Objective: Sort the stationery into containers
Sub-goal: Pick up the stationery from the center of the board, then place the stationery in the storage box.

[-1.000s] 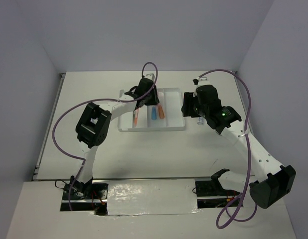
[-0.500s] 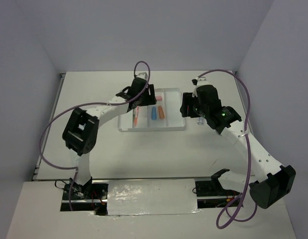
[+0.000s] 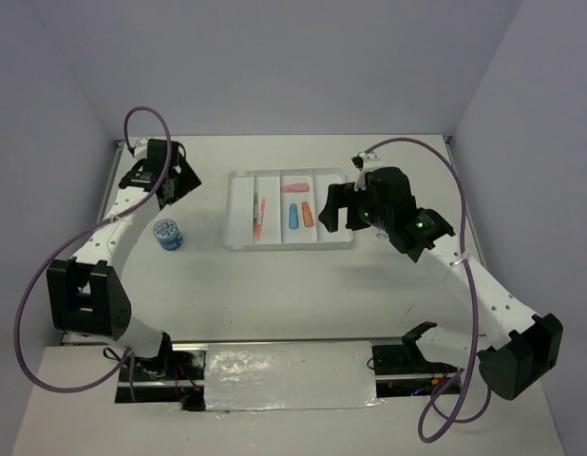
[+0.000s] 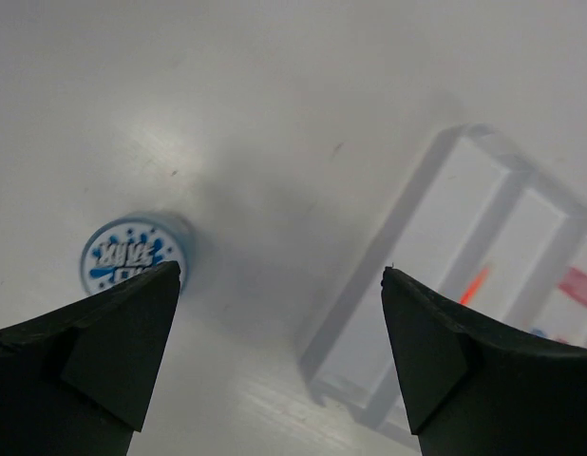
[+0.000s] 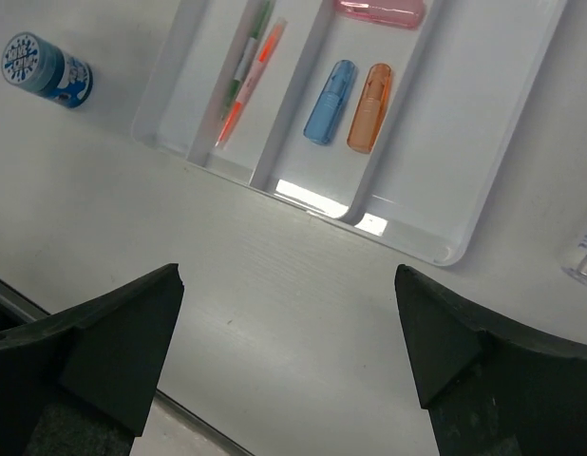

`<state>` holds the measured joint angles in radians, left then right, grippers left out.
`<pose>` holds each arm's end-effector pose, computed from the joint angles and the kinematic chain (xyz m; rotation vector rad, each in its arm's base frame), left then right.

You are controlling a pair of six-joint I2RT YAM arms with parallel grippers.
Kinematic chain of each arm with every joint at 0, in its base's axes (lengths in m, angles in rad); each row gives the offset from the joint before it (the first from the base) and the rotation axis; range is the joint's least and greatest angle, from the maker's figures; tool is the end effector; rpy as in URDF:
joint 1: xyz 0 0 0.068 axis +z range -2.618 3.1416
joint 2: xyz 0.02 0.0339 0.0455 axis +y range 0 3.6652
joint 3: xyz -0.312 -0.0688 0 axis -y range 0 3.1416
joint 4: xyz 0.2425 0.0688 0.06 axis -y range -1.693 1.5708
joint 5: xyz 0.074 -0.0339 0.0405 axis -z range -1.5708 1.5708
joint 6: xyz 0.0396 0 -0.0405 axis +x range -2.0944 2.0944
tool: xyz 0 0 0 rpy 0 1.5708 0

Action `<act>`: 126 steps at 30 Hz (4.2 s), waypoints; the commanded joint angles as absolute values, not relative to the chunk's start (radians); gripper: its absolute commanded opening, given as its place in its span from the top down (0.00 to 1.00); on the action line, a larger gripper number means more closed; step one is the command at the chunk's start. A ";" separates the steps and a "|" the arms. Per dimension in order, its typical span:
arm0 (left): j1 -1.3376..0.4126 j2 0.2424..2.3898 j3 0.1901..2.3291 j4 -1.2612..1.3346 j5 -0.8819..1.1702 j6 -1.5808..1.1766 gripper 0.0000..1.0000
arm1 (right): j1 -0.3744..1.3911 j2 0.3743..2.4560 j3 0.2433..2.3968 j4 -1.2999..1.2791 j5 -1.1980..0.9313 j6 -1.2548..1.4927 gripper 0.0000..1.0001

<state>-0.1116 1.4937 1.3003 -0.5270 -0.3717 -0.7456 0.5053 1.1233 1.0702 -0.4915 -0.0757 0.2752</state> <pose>0.3284 -0.0223 0.3637 -0.8735 2.0550 -0.0382 0.1975 0.1127 0.3830 -0.2939 2.1417 0.5389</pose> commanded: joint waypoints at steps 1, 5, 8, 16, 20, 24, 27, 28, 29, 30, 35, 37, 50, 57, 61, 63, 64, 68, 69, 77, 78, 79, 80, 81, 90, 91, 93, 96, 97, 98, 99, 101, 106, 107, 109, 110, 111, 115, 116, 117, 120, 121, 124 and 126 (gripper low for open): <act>-0.069 1.531 1.249 -0.673 -0.376 -0.813 0.01 | 0.520 1.112 1.049 -0.446 -0.104 0.275 0.00; -0.008 1.496 1.154 -0.624 -0.339 -0.854 0.01 | 0.525 1.097 1.031 -0.453 -0.101 0.253 0.00; 0.021 1.467 1.101 -0.604 -0.348 -0.879 0.01 | 0.526 1.095 1.022 -0.451 -0.101 0.244 0.00; 0.055 1.473 1.042 -0.557 -0.350 -0.877 0.01 | 0.532 1.121 1.017 -0.434 -0.120 0.242 0.00; 0.081 1.499 1.035 -0.514 -0.336 -0.859 0.01 | 0.540 1.132 1.022 -0.437 -0.117 0.239 0.00; 0.092 1.497 1.022 -0.488 -0.330 -0.851 0.04 | 0.548 1.134 1.032 -0.449 -0.104 0.236 0.00; 0.094 1.473 0.999 -0.451 -0.315 -0.842 0.10 | 0.551 1.135 1.034 -0.449 -0.098 0.236 0.00; 0.094 1.471 0.996 -0.448 -0.314 -0.842 0.11 | 0.552 1.135 1.034 -0.449 -0.097 0.238 0.00; 0.095 1.470 0.996 -0.446 -0.313 -0.844 0.11 | 0.554 1.138 1.035 -0.448 -0.097 0.238 0.00; 0.095 1.474 0.994 -0.442 -0.308 -0.839 0.11 | 0.557 1.140 1.037 -0.449 -0.095 0.238 0.00; 0.098 1.499 0.992 -0.420 -0.278 -0.825 0.06 | 0.561 1.149 1.038 -0.457 -0.084 0.230 0.00; 0.098 1.511 0.991 -0.408 -0.256 -0.819 0.03 | 0.563 1.150 1.040 -0.459 -0.083 0.227 0.00; 0.098 1.543 0.980 -0.383 -0.264 -0.810 0.11 | 0.565 1.163 1.040 -0.460 -0.074 0.218 0.00; 0.100 1.565 0.985 -0.367 -0.235 -0.787 0.71 | 0.565 1.163 1.039 -0.457 -0.075 0.215 0.00; 0.100 1.539 0.992 -0.385 -0.230 -0.785 1.00 | 0.565 1.166 1.042 -0.457 -0.074 0.213 0.00; 0.098 1.519 0.994 -0.387 -0.219 -0.775 1.00 | 0.566 1.161 1.039 -0.456 -0.074 0.213 0.00; 0.097 1.490 0.994 -0.384 -0.215 -0.770 1.00 | 0.565 1.158 1.037 -0.454 -0.074 0.213 0.00; 0.034 1.392 0.999 -0.351 -0.210 -0.746 1.00 | 0.568 1.154 1.032 -0.451 -0.069 0.213 0.00; 0.019 1.391 1.006 -0.354 -0.210 -0.742 1.00 | 0.568 1.152 1.032 -0.451 -0.068 0.213 0.00; -0.144 1.417 1.155 -0.301 -0.055 -0.635 1.00 | 0.566 1.129 1.025 -0.454 -0.049 0.210 0.00; -0.161 1.457 1.201 -0.290 -0.054 -0.621 1.00 | 0.565 1.127 1.025 -0.454 -0.049 0.210 0.00; -0.176 1.476 1.218 -0.261 -0.055 -0.598 1.00 | 0.566 1.126 1.026 -0.454 -0.052 0.210 0.00; -0.195 1.495 1.250 -0.243 -0.045 -0.589 1.00 | 0.565 1.127 1.025 -0.454 -0.055 0.209 0.00; -0.199 1.540 1.267 -0.232 -0.040 -0.583 1.00 | 0.566 1.126 1.025 -0.456 -0.055 0.209 0.00; -0.222 1.801 1.489 -0.216 -0.052 -0.534 1.00 | 0.566 1.121 1.026 -0.466 -0.040 0.201 0.00; -0.222 1.815 1.520 -0.219 -0.063 -0.532 1.00 | 0.565 1.124 1.028 -0.466 -0.038 0.199 0.00; -0.224 1.854 1.545 -0.222 -0.078 -0.519 1.00 | 0.566 1.126 1.025 -0.465 -0.038 0.196 0.00; -0.224 1.893 1.577 -0.196 -0.069 -0.503 1.00 | 0.566 1.132 1.025 -0.463 -0.038 0.196 0.00; -0.224 1.904 1.585 -0.193 -0.064 -0.502 1.00 | 0.566 1.138 1.028 -0.463 -0.040 0.195 0.00; -0.222 1.916 1.601 -0.193 -0.060 -0.500 1.00 | 0.566 1.141 1.028 -0.465 -0.038 0.196 0.00; -0.224 1.939 1.611 -0.195 -0.055 -0.500 1.00 | 0.565 1.141 1.028 -0.463 -0.040 0.196 0.00; -0.222 1.960 1.629 -0.201 -0.060 -0.500 1.00 | 0.566 1.144 1.025 -0.459 -0.043 0.195 0.00; -0.222 2.011 1.640 -0.190 -0.069 -0.495 0.97 | 0.565 1.152 1.031 -0.460 -0.043 0.193 0.00; -0.222 2.014 1.638 -0.189 -0.066 -0.495 0.96 | 0.565 1.154 1.032 -0.463 -0.044 0.193 0.00; -0.224 2.022 1.641 -0.192 -0.069 -0.499 0.90 | 0.566 1.155 1.035 -0.460 -0.044 0.193 0.00; -0.222 2.023 1.641 -0.189 -0.072 -0.497 0.87 | 0.566 1.157 1.035 -0.462 -0.044 0.193 0.00; -0.222 2.023 1.641 -0.190 -0.072 -0.497 0.80 | 0.565 1.158 1.038 -0.462 -0.046 0.192 0.00; -0.222 2.025 1.638 -0.192 -0.066 -0.499 0.47 | 0.566 1.163 1.040 -0.463 -0.048 0.192 0.00; -0.224 2.022 1.635 -0.190 -0.066 -0.502 0.40 | 0.565 1.164 1.042 -0.465 -0.048 0.192 0.00; -0.224 2.020 1.637 -0.195 -0.072 -0.506 0.29 | 0.565 1.166 1.042 -0.466 -0.048 0.192 0.00; -0.222 2.016 1.641 -0.210 -0.067 -0.512 0.20 | 0.566 1.170 1.045 -0.468 -0.040 0.192 0.00; -0.222 2.007 1.643 -0.210 -0.063 -0.515 0.19 | 0.566 1.172 1.045 -0.469 -0.035 0.190 0.00; -0.224 1.984 1.646 -0.219 -0.052 -0.518 0.09 | 0.563 1.181 1.045 -0.469 -0.031 0.189 0.00; -0.224 1.970 1.643 -0.219 -0.045 -0.520 0.08 | 0.560 1.189 1.043 -0.465 -0.034 0.190 0.00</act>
<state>-0.2195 2.0266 1.6066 -0.2520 -0.0597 -0.5259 0.5568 1.1759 1.0191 -0.4755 -0.0444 0.2092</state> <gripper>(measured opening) 0.919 0.996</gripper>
